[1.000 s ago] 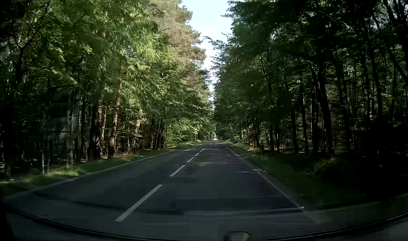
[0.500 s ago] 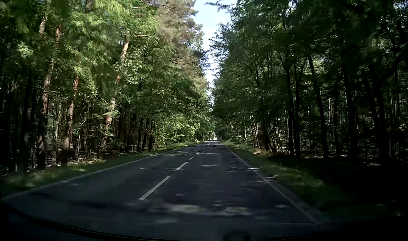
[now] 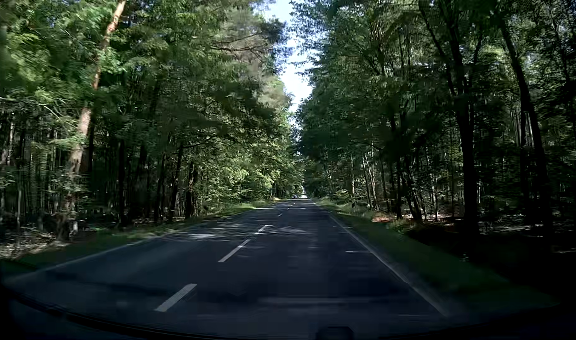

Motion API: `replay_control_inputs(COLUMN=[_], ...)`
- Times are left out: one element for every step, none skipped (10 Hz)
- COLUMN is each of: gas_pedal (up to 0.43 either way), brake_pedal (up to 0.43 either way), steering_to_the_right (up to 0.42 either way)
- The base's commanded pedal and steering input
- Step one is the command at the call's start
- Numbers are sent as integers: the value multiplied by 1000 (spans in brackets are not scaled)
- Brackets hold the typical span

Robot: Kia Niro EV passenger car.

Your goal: Follow the waypoints while adhering to traffic rules and regulations

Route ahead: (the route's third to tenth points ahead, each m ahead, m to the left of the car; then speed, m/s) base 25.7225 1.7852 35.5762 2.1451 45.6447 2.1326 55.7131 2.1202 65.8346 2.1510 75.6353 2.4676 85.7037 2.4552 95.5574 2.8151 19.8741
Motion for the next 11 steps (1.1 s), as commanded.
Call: replay_control_inputs(gas_pedal=[67,67,67,67,67,67,67,67,67,67,67], brake_pedal=[30,30,30,30,30,30,30,30,30,30,30], steering_to_the_right=[-2,-2,-2,-1,-1,-1,-1,-1,-1,-1,-1])
